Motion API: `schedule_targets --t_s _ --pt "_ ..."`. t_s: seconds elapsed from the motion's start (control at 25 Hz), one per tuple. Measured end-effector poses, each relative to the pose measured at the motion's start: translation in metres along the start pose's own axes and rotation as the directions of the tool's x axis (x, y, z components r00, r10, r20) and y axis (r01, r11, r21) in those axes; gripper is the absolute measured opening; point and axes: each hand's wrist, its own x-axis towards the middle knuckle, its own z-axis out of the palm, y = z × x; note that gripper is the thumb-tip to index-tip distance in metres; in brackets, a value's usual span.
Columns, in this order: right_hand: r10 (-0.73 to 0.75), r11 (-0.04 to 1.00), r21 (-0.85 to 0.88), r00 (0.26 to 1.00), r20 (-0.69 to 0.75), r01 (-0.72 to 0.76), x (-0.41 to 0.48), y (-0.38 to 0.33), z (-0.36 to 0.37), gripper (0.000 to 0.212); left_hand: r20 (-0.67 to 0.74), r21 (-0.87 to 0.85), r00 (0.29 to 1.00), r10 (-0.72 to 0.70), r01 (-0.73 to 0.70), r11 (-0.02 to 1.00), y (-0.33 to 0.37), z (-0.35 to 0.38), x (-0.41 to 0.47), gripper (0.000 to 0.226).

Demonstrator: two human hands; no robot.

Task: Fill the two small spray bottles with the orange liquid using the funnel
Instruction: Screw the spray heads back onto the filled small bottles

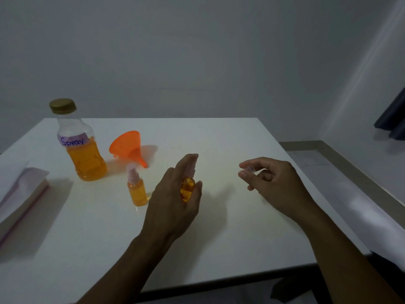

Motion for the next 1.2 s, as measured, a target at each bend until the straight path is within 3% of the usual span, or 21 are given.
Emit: schedule_targets --t_s 0.28,0.48,0.64,0.76,0.88,0.96,1.2 --pt "-0.013 0.999 -0.03 1.0 -0.021 0.013 0.001 0.001 -0.002 0.019 0.007 0.131 0.999 0.049 -0.049 0.99 0.0 -0.005 -0.001 0.068" --pt "-0.027 0.998 -0.051 0.999 -0.036 0.025 0.0 0.002 -0.003 0.019 -0.007 0.163 0.999 0.043 -0.042 0.986 -0.004 -0.005 -0.002 0.053" --pt "-0.05 0.998 0.033 0.997 -0.058 0.052 -0.001 -0.006 -0.001 0.021 0.022 0.183 0.999 0.037 -0.041 0.982 -0.005 -0.009 -0.004 0.061" --pt "-0.079 0.971 0.223 0.996 -0.042 0.086 -0.003 -0.016 0.006 0.024 0.085 0.092 0.996 -0.025 0.018 0.996 -0.001 -0.018 -0.01 0.063" --pt "-0.11 0.942 0.321 0.994 0.023 0.097 -0.004 -0.025 0.019 0.026 0.252 -0.085 0.965 -0.066 0.09 0.992 -0.001 -0.026 -0.014 0.038" --pt "-0.119 0.941 0.326 0.991 0.057 0.094 -0.004 -0.03 0.029 0.027 0.297 -0.106 0.955 0.009 0.024 0.994 -0.004 -0.032 -0.014 0.036" --pt "-0.206 0.936 0.314 0.971 0.118 0.16 -0.001 -0.035 0.042 0.027 0.252 -0.147 0.958 0.135 -0.1 0.984 -0.017 -0.042 -0.015 0.037"
